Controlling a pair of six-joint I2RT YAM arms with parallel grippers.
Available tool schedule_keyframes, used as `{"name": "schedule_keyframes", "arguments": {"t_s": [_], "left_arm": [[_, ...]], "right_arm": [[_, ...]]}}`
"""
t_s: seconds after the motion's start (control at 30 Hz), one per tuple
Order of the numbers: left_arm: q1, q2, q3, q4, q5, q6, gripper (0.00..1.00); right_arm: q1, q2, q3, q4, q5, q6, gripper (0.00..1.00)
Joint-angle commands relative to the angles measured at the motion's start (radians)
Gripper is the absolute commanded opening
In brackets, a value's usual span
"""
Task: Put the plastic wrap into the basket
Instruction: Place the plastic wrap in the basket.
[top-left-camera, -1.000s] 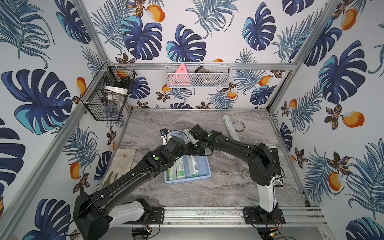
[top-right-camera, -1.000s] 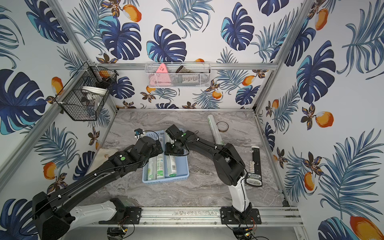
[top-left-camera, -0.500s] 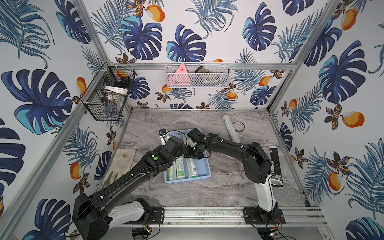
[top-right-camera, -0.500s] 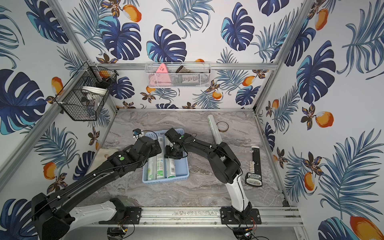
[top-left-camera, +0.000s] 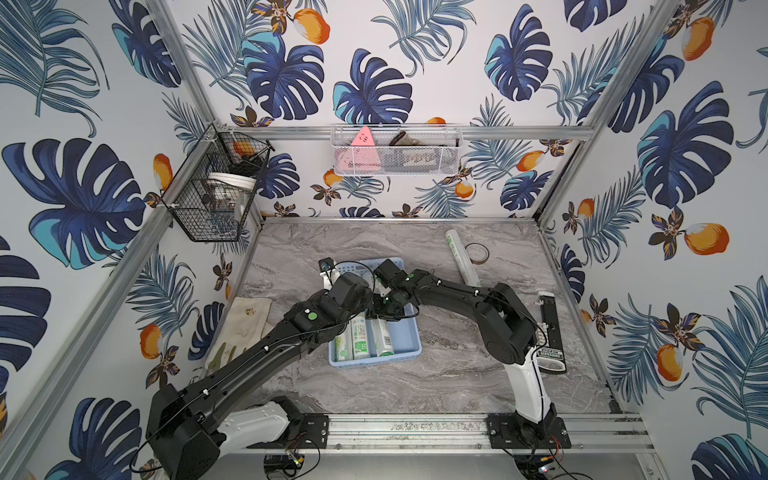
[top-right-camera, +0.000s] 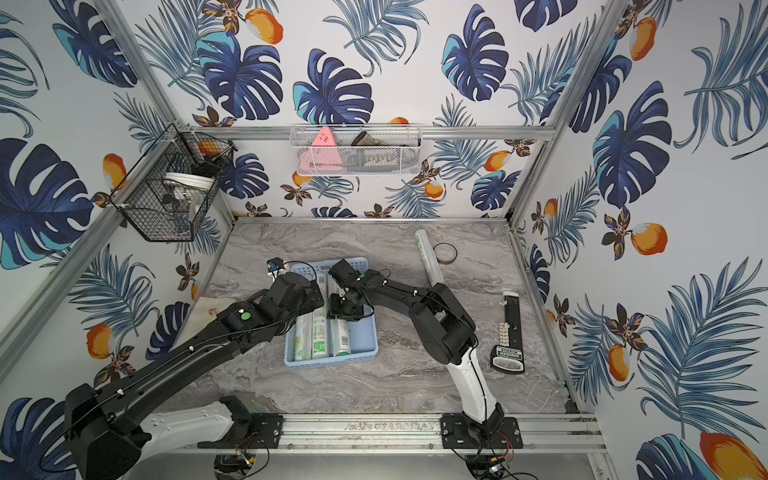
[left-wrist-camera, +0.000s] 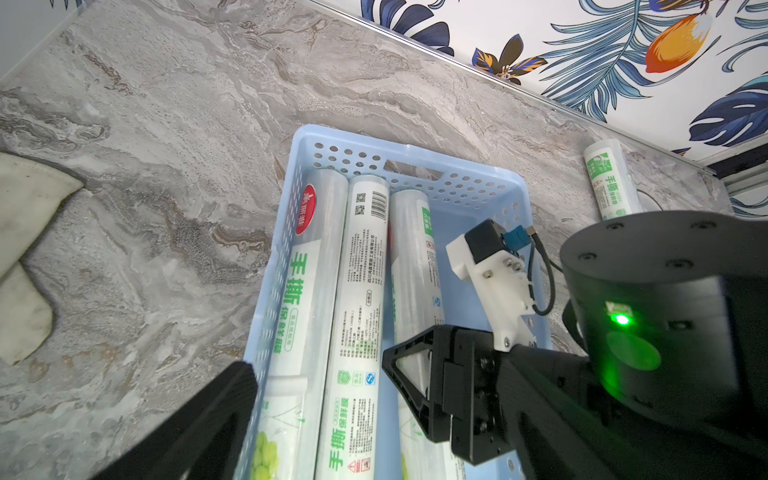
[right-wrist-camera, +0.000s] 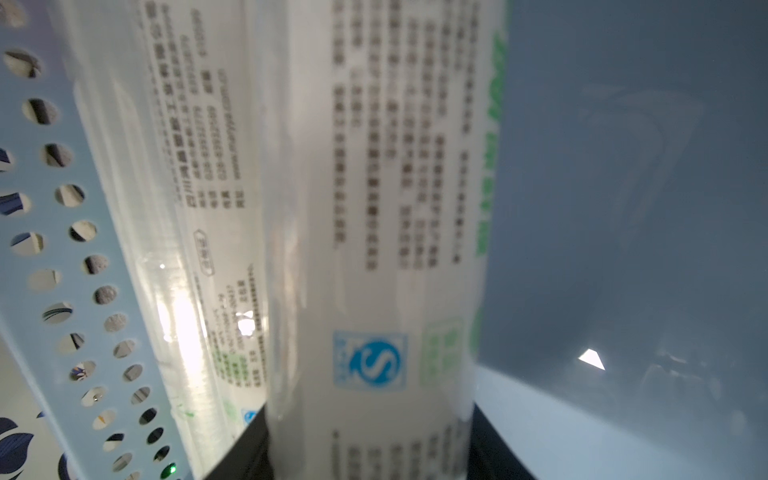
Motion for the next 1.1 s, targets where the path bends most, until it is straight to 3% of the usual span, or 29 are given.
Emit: {"name": "schedule_keyframes", "arguments": {"t_s": [0.0, 0.5, 1.07], "left_arm": [[0.002, 0.0, 0.0, 0.009, 0.0, -0.016, 0.99], [0.007, 0.009, 0.001, 0.015, 0.013, -0.013, 0.99], [0.007, 0.026, 0.015, 0.024, 0.043, -0.003, 0.99]], "right_arm": [[0.001, 0.003, 0.021, 0.025, 0.019, 0.009, 0.44], [0.002, -0.007, 0.005, 0.034, -0.007, 0.034, 0.59], [0.001, -0.093, -0.04, 0.043, 0.019, 0.028, 0.62]]}}
